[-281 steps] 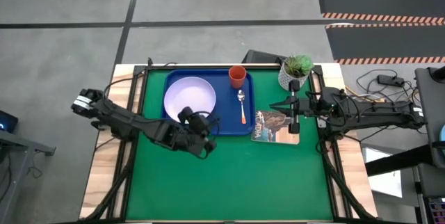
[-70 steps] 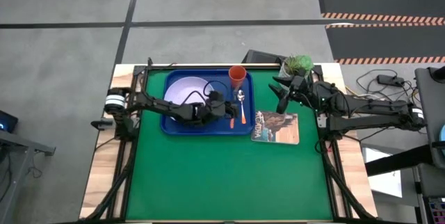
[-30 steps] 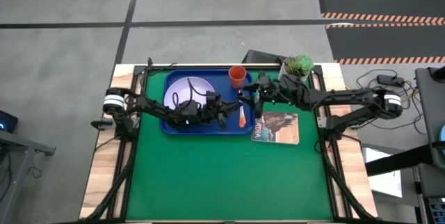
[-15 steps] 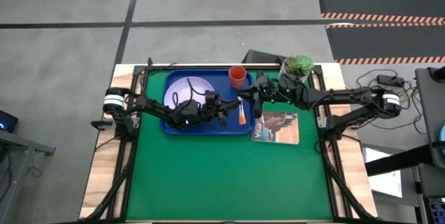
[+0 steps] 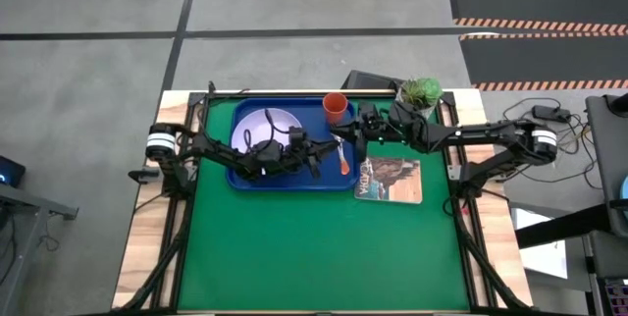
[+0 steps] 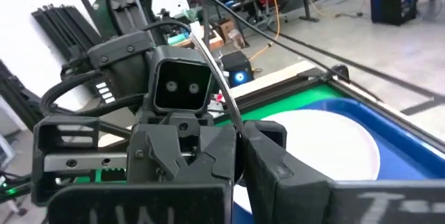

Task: Pick and place plate/cup/fork/spoon on tray
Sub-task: Put the orange fork on the blue serving tray to the left of the orange spoon

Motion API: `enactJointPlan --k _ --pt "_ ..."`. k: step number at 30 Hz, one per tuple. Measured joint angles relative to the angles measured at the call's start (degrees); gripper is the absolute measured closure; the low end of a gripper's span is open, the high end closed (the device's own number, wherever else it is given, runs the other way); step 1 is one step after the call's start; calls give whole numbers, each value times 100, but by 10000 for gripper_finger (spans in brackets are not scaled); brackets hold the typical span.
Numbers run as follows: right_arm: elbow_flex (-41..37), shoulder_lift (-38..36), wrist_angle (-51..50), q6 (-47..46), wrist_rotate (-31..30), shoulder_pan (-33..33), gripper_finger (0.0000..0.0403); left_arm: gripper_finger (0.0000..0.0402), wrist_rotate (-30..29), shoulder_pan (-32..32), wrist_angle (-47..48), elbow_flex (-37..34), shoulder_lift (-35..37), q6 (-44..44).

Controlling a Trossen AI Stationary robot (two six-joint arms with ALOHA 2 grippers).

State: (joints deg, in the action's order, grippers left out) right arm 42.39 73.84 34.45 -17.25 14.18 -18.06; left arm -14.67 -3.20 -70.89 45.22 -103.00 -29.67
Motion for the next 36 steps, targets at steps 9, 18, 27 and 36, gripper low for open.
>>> enactJointPlan --k 9,18,27,36 --pt "-39 668 418 -347 174 -173 394 401 -105 -66 167 -427 0 -866" --pt "31 1167 263 -645 237 -182 330 401 -189 -81 39 -946 2 -1494" --pt "41 1688 899 -1203 763 -178 237 401 -35 -83 98 -949 2 -1449" --pt "327 2013 1153 -1128 1485 -171 241 401 93 -84 150 -965 4 -1443"
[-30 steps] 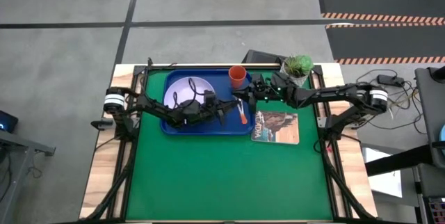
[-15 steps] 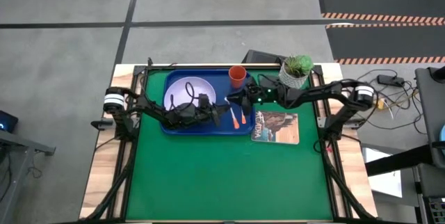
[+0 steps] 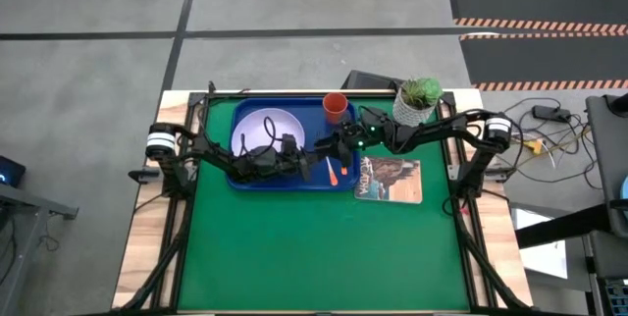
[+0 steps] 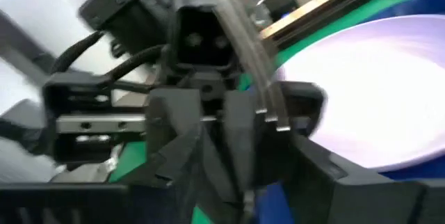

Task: Pick and place plate/cup/fork/spoon on tray
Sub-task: Put the orange fork on the blue serving tray to the left of the orange spoon

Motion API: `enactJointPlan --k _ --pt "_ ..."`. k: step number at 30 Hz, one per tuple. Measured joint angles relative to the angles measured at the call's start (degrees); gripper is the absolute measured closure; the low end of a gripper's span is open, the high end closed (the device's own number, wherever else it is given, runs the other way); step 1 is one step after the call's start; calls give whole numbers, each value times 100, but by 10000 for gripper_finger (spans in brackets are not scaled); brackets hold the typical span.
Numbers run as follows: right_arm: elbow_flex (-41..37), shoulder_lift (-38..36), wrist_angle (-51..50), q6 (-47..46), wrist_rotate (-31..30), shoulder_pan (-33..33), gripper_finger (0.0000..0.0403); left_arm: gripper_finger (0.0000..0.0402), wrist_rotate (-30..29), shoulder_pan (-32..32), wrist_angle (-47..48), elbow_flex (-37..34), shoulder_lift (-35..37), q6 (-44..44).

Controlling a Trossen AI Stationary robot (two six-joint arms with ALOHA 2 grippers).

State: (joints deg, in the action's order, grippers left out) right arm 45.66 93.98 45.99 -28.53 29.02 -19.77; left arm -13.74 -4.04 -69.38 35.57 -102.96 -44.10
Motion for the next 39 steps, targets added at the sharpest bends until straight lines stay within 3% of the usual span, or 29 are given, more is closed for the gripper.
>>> enactJointPlan --k 3,7,9,17,30,39 --pt "104 62 -4 -44 141 16 285 401 0 -1 -5 -2 0 1" --pt "158 80 -24 -147 135 11 374 401 14 1 -16 -2 1 -1" --pt "158 76 -22 -248 101 11 387 401 20 1 -25 -4 2 -1" --pt "158 70 16 -615 -59 -4 395 394 65 -38 -59 -198 114 246" --pt "151 69 104 -839 -519 -3 395 287 245 -41 -17 -519 641 416" --pt "151 69 32 -910 -511 -236 395 279 307 80 97 -906 1407 465"
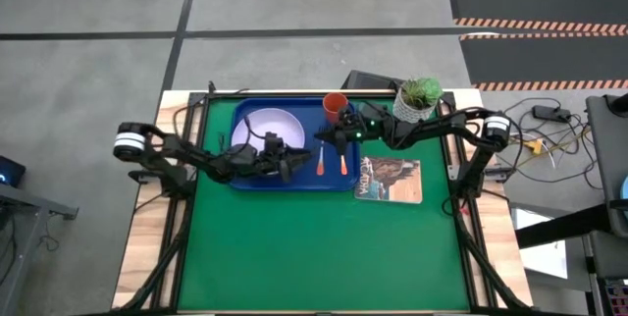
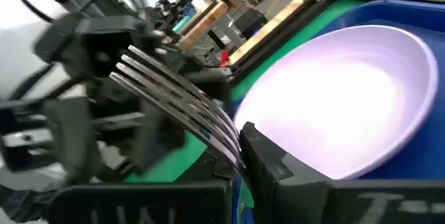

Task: Pick and place plate/cup/fork/spoon on tray
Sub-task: Put the orange fork on the blue serving tray to the left of the orange spoon

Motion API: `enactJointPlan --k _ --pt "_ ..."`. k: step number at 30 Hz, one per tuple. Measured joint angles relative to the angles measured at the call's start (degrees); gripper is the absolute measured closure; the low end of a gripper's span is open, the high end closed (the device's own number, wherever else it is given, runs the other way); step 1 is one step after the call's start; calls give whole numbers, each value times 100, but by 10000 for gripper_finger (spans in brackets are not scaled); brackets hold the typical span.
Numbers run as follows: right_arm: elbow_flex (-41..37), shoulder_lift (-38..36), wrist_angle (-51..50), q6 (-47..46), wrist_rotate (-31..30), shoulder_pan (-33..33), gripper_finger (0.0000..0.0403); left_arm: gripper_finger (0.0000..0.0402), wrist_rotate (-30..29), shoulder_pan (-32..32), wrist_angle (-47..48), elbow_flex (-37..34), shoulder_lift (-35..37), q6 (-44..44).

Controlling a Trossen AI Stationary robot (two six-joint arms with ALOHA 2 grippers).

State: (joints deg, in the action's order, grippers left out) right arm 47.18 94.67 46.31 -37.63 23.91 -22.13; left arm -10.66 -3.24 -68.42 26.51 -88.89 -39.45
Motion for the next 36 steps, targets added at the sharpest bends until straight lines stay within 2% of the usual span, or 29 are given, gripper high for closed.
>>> enactJointPlan --k 9,15,23,36 --pt "4 418 -74 181 -286 -30 395 279 15 42 548 -386 1425 829" --pt "4 602 -98 313 -309 -37 395 279 12 148 843 -400 2044 1414" --pt "4 746 -105 313 -449 -26 389 279 -8 148 862 -405 2250 1645" --pt "4 765 -110 313 -469 -26 327 278 -26 148 858 -407 2243 1645"
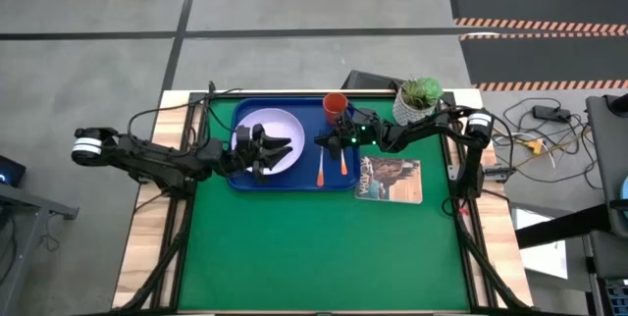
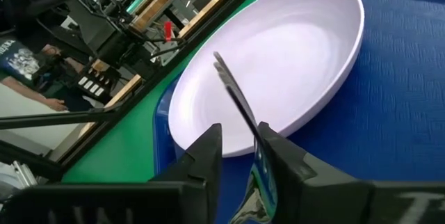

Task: Pick and place plate/cup/fork/spoon on tray
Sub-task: Put the orange fork on the blue serving tray to the left of the orange spoon

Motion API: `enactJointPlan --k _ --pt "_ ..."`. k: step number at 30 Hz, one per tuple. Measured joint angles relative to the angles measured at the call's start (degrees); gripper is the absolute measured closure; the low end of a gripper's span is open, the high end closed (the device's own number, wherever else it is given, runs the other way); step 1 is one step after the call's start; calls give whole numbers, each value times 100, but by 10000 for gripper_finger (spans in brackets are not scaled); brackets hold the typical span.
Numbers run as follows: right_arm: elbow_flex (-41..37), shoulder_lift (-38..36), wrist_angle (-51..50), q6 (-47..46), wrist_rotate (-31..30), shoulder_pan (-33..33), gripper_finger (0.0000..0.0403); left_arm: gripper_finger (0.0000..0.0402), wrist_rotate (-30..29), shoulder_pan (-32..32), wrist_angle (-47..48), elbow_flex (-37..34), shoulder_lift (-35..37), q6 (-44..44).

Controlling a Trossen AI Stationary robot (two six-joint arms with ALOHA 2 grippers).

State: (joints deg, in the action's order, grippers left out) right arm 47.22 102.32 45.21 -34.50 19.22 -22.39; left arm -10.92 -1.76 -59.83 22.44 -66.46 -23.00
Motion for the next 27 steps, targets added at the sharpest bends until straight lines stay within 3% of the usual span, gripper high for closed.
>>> enactJointPlan --k 18,27 --pt "167 0 -499 159 -142 -52 258 278 -4 0 -2 -16 -4 -2" --pt "758 0 -1762 685 -319 -52 234 278 -28 0 -2 -31 -4 -4"
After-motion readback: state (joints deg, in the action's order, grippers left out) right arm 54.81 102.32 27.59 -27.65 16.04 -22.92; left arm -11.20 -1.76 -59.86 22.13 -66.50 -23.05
